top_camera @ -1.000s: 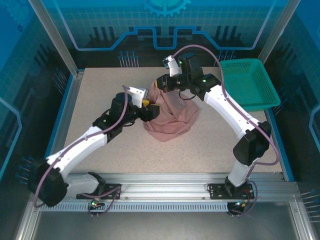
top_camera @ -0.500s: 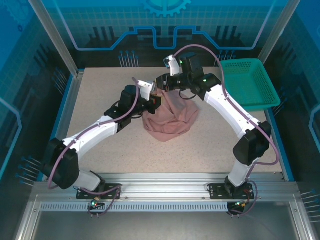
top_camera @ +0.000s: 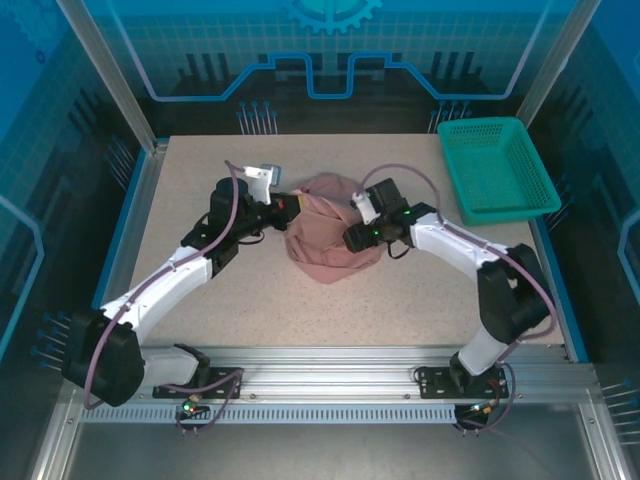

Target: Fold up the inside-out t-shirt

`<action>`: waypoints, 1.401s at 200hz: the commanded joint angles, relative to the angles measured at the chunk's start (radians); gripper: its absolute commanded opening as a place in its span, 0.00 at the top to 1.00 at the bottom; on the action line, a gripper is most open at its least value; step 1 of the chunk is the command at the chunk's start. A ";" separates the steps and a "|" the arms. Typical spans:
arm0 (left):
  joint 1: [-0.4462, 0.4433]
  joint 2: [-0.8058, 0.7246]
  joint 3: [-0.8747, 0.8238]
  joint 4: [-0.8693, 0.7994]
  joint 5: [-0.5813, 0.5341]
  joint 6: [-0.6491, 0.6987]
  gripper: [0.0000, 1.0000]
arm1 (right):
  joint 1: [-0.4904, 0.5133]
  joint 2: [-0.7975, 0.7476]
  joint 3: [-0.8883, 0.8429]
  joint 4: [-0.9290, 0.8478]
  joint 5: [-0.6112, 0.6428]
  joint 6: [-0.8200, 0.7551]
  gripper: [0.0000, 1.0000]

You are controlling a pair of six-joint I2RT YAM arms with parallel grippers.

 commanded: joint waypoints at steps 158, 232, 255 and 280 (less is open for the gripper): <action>-0.043 -0.069 0.128 0.006 0.194 -0.075 1.00 | -0.319 -0.388 0.252 -0.190 0.131 -0.036 1.00; 0.010 -0.178 -0.075 -0.301 -0.188 -0.046 1.00 | -0.307 -0.415 0.112 -0.254 -0.328 0.034 1.00; 0.010 -0.187 -0.192 -0.340 -0.277 -0.030 1.00 | -0.258 -0.340 0.007 -0.206 -0.385 0.055 1.00; 0.007 -0.166 -0.253 -0.324 -0.294 -0.030 0.96 | -0.215 -0.251 -0.045 -0.178 -0.430 0.066 1.00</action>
